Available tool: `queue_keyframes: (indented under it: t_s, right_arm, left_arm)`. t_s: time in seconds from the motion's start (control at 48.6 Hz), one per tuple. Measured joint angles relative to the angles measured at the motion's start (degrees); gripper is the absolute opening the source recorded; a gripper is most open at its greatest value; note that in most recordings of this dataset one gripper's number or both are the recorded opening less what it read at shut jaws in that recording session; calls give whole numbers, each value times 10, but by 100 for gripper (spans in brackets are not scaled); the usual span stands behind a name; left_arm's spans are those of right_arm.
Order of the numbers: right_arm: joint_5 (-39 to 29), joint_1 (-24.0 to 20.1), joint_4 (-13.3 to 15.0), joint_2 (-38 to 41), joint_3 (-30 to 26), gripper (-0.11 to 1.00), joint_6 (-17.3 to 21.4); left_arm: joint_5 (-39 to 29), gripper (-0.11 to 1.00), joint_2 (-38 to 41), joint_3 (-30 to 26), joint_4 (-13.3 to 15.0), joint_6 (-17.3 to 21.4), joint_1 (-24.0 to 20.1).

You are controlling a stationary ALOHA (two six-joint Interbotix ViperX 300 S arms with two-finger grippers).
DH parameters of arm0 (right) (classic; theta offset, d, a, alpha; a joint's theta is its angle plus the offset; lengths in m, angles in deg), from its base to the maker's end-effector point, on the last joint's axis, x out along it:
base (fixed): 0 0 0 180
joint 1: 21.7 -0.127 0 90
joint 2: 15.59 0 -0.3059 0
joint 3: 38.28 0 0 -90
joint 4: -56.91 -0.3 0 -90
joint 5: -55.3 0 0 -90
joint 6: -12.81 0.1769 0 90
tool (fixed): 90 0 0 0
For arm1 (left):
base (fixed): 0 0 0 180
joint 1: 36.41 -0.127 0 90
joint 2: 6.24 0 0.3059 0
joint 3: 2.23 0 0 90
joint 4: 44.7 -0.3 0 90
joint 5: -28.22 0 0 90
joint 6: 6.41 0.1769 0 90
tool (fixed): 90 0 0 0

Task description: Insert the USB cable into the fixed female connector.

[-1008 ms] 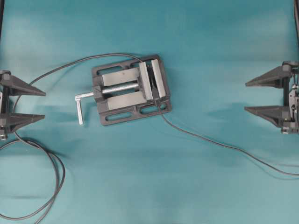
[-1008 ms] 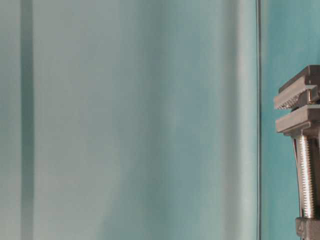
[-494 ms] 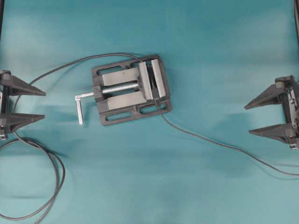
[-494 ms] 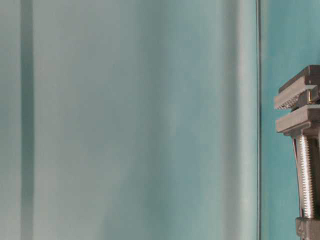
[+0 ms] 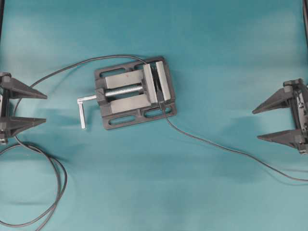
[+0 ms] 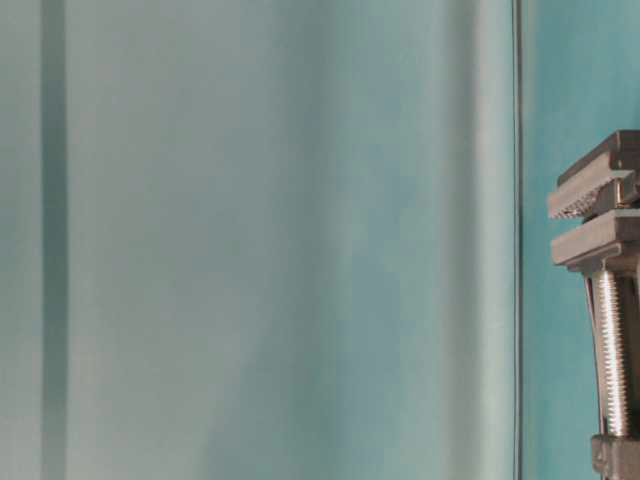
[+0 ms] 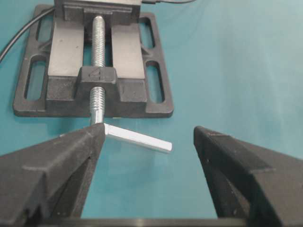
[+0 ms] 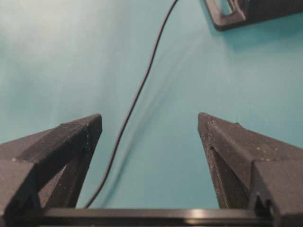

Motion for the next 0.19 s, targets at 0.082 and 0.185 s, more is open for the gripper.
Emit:
queue_keyframes:
  t_s: [0.082, 0.185]
  right_arm:
    - [1, 0, 12, 0, 0, 86, -7]
    - [0, 0, 28, 0, 1, 86, -11]
  left_arm:
    - [0, 93, 0, 0, 0, 0, 0]
    - [0, 93, 0, 0, 0, 0, 0]
